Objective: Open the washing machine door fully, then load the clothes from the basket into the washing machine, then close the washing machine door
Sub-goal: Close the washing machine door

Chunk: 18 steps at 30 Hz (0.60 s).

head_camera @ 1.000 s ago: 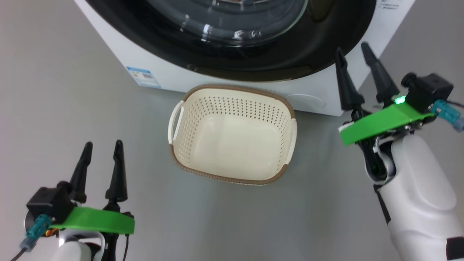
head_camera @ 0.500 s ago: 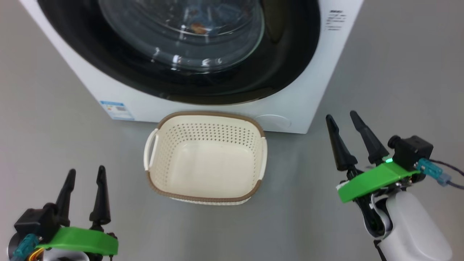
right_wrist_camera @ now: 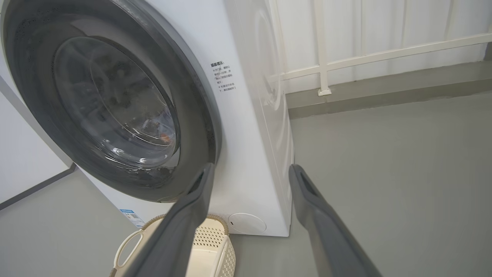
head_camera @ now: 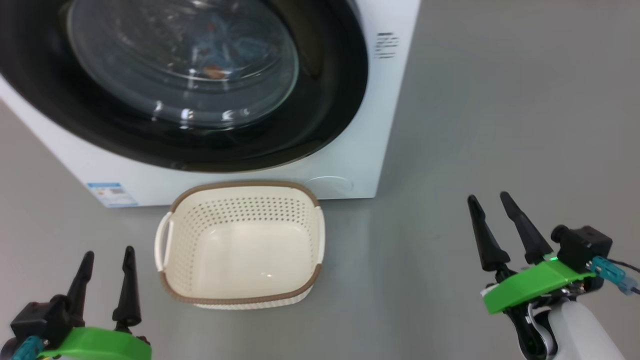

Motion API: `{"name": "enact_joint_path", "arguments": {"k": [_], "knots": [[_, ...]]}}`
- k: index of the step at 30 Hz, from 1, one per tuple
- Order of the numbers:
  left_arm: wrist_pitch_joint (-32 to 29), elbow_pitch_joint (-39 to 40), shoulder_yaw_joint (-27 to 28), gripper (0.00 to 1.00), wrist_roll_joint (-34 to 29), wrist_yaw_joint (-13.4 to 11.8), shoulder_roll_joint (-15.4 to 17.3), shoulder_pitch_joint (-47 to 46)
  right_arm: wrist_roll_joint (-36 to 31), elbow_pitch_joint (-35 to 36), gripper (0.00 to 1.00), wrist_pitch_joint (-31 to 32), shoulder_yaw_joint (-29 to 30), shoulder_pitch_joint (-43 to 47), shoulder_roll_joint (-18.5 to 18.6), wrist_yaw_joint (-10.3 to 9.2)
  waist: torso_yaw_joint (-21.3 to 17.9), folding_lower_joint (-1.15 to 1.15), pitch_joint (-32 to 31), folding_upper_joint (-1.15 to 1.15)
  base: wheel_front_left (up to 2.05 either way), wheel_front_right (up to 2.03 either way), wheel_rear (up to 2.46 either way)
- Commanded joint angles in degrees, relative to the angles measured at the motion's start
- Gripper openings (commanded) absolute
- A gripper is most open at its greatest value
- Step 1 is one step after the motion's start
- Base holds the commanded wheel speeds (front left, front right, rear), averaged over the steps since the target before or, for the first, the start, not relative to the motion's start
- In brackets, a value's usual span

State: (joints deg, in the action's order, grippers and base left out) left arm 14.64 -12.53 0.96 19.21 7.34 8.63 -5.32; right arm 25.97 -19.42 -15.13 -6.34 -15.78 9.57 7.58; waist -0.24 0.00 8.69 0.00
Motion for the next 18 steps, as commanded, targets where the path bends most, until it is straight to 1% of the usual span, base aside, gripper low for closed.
{"name": "enact_joint_path", "arguments": {"k": [1, 9, 18], "knots": [[0.36, 1.27, 2.26, 1.00, -0.38, 0.14, 1.78, -0.22, 0.64, 1.76, 1.00, 0.13, -0.51, 1.13, 0.52, -0.09, -1.92, 0.00, -0.97, 0.00, 0.00, 0.00, 0.00], [0.36, 1.72, 3.59, 1.00, -0.71, 0.14, 1.84, 0.56, 0.24, 2.40, 1.00, 0.13, 1.91, 3.62, 0.51, -0.09, -3.84, 0.00, -1.29, 0.00, 0.00, 0.00, 0.00], [0.36, 2.33, 3.85, 1.00, -1.31, 0.14, 2.15, 1.76, -0.09, 2.85, 1.00, 0.13, 3.01, 4.85, 0.33, -0.09, -5.00, 0.00, -1.55, 0.00, 0.00, 0.00, 0.00]]}}
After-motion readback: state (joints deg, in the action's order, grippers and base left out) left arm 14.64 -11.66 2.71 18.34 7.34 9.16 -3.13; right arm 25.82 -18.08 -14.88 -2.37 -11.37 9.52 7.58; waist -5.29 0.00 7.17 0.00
